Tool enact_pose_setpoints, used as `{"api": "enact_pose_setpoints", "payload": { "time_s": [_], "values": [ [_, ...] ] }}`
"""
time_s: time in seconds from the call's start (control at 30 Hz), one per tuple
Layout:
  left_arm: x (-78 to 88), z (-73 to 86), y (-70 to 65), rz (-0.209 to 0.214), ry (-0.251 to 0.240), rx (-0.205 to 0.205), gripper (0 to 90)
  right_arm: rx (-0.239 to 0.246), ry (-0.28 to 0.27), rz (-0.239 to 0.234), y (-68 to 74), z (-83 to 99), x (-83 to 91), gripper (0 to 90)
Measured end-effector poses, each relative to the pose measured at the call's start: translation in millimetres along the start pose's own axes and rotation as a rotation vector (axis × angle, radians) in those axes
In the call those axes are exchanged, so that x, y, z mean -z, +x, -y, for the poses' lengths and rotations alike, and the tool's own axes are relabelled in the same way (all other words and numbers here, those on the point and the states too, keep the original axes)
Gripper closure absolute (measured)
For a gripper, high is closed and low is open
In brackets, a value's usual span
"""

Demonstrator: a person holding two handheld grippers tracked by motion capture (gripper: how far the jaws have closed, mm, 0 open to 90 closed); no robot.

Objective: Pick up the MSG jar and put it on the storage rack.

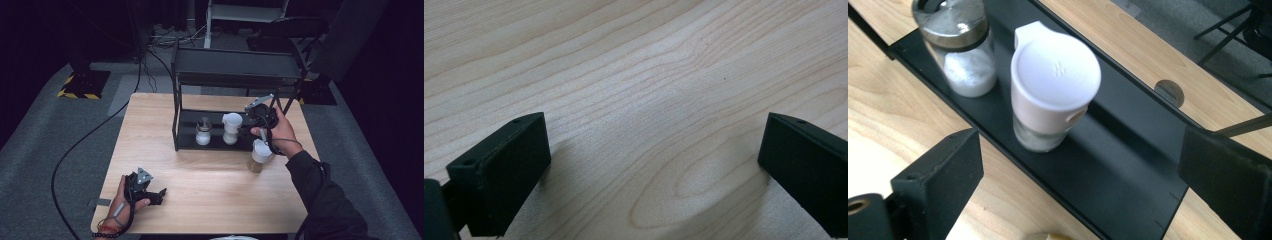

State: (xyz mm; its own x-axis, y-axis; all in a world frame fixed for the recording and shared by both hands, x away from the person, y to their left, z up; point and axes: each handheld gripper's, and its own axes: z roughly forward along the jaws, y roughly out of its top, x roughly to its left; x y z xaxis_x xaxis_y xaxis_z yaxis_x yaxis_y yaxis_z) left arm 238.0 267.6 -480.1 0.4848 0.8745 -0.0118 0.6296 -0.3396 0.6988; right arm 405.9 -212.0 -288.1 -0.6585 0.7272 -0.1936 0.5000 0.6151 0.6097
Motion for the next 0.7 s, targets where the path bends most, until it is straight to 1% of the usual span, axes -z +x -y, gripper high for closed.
{"api": "enact_pose_setpoints", "payload": {
  "time_s": [0.07, 0.2, 0.33, 0.4, 0.43, 0.53, 0.6, 0.7],
  "values": [
    [0.0, 0.0, 0.0, 0.000, 0.000, 0.000, 0.4, 0.006, -0.003, -0.008, 0.3, 5.0, 2.5, 4.3],
    [0.0, 0.0, -0.1, 0.000, 0.000, 0.000, 0.4, 0.006, -0.010, -0.006, 2.3, 16.2, 5.6, 4.2],
    [0.0, 0.0, -0.1, 0.000, 0.000, 0.000, 0.4, -0.003, -0.021, -0.018, 0.9, 28.0, 8.6, 4.2],
    [0.0, 0.1, 0.0, 0.000, 0.000, 0.000, 0.4, -0.002, -0.021, -0.016, 1.3, 30.4, 9.6, 4.2],
    [0.0, 0.1, -0.1, 0.000, 0.000, 0.002, 0.4, -0.006, -0.036, -0.010, 2.1, 37.7, 12.1, 4.2],
    [0.0, 0.0, -0.1, 0.000, 0.000, 0.000, 0.4, -0.008, -0.053, -0.004, 3.4, 48.7, 14.5, 4.2],
    [0.0, 0.0, 0.0, 0.000, 0.000, 0.000, 0.4, -0.004, -0.054, -0.005, 4.0, 55.0, 15.0, 4.1],
    [0.0, 0.0, -0.1, 0.000, 0.000, 0.000, 0.4, 0.012, -0.065, 0.019, 8.9, 65.1, 16.9, 4.1]
  ]
}}
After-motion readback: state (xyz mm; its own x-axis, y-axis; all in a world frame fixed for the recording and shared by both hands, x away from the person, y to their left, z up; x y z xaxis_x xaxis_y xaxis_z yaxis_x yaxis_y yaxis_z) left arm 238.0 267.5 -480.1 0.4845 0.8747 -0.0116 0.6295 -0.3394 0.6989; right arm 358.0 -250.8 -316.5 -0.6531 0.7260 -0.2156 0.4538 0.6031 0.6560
